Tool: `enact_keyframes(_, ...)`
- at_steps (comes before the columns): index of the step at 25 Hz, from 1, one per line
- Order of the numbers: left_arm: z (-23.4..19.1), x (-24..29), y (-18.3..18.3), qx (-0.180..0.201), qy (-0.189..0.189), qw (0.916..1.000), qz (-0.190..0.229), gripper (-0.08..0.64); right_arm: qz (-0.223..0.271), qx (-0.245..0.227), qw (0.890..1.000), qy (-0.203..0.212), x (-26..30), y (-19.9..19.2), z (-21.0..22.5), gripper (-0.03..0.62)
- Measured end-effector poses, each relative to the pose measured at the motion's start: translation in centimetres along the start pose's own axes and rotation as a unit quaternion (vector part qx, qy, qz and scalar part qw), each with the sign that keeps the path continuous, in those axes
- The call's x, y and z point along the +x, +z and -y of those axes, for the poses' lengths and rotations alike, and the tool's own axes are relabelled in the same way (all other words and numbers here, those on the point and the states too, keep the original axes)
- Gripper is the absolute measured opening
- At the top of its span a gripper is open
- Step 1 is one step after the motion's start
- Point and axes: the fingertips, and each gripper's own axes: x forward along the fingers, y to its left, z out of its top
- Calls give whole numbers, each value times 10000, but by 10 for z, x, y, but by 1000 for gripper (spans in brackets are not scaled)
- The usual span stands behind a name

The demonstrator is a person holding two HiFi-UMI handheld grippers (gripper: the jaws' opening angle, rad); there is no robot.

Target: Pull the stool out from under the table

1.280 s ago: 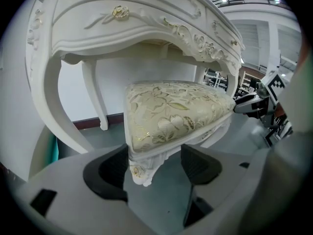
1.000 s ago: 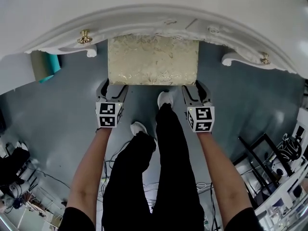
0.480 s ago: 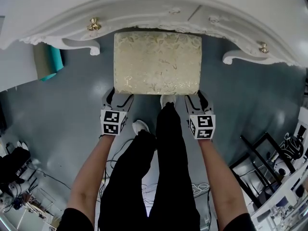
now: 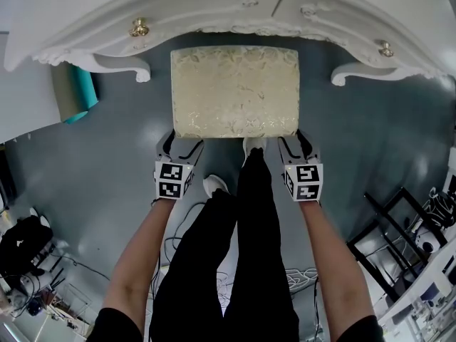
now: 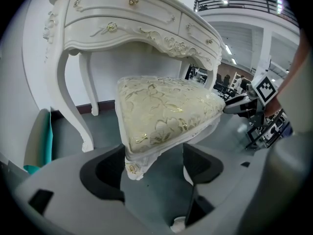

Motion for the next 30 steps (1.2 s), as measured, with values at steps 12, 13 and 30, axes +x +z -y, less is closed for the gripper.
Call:
enact_keyframes(12, 14, -13, -17, -203, -42, 9997, -105, 382, -132, 54, 9999, -23, -17, -21, -11, 218)
enact_keyframes(13, 14, -14, -18, -227, -29, 9997, -114, 382, -141, 57, 9999, -19, -19, -23, -12, 218)
enact_keyframes(30, 20, -30, -30, 226, 133, 9993, -258, 380, -103, 213, 9997, -5, -31, -26, -18, 221)
